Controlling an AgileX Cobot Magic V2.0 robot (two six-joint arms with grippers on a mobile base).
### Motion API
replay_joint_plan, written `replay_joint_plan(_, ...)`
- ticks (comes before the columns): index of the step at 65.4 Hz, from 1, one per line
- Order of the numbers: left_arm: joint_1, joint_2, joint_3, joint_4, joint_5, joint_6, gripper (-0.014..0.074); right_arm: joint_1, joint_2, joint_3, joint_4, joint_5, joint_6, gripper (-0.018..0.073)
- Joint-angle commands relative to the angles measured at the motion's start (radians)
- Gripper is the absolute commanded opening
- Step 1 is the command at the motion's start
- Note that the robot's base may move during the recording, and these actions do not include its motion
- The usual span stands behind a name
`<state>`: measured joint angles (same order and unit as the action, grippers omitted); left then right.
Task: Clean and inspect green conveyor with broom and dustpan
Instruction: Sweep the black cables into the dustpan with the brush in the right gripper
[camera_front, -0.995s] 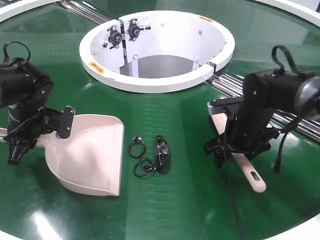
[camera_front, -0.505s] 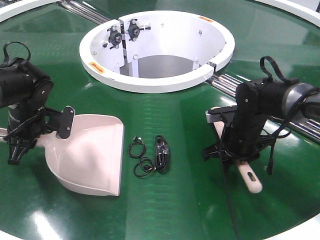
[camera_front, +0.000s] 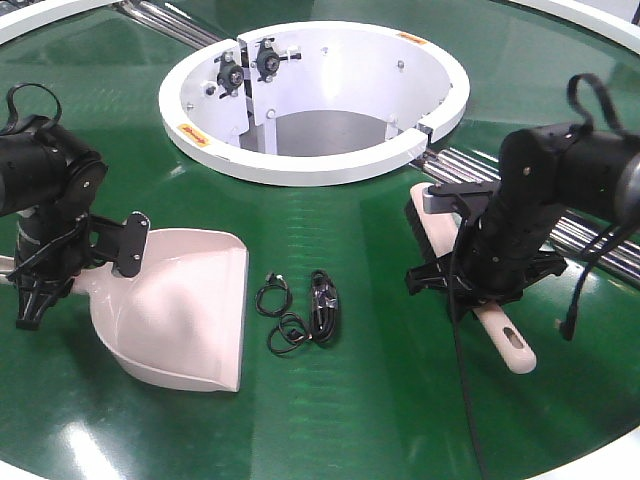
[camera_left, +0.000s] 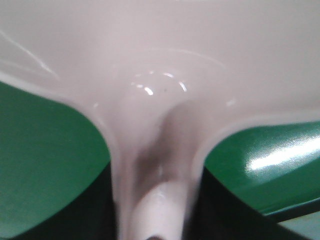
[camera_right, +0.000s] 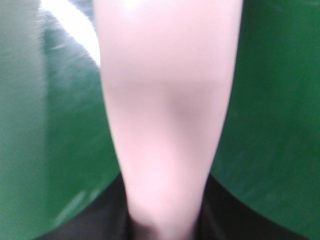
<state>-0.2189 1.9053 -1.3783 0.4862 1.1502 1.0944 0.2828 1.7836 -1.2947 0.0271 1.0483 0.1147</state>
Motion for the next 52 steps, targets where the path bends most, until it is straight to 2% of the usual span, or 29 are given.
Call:
replay_joint_plan(1,-0.004,-0.05,-0.027,0.032,0.015,-0.007,-0.0006,0.003,-0.073,-0.028,0.047,0.043,0.001,-0.0006)
replay_joint_plan(9,-0.004,-0.05,-0.027,0.032,0.015,-0.007,-0.0006,0.043,-0.073,-0.028,0.046,0.073,0.034,-0.0006)
replay_joint_plan(25,-0.004,-0.05,-0.027,0.032,0.015,-0.007,-0.0006,0.227,-0.073,-0.028,-0.047,-0.014,0.224,-0.0004)
replay_joint_plan(33,-0.004,-0.05,-0.027,0.032,0.015,-0.007,-0.0006,0.242,-0.073,-0.028,-0.046,-0.012,0.284,-0.0004)
replay_joint_plan(52,-0.004,-0.05,-0.027,0.032,0.015,-0.007,-0.0006,0.26,0.005,-0.028,-0.011,0.033,0.328,-0.0004)
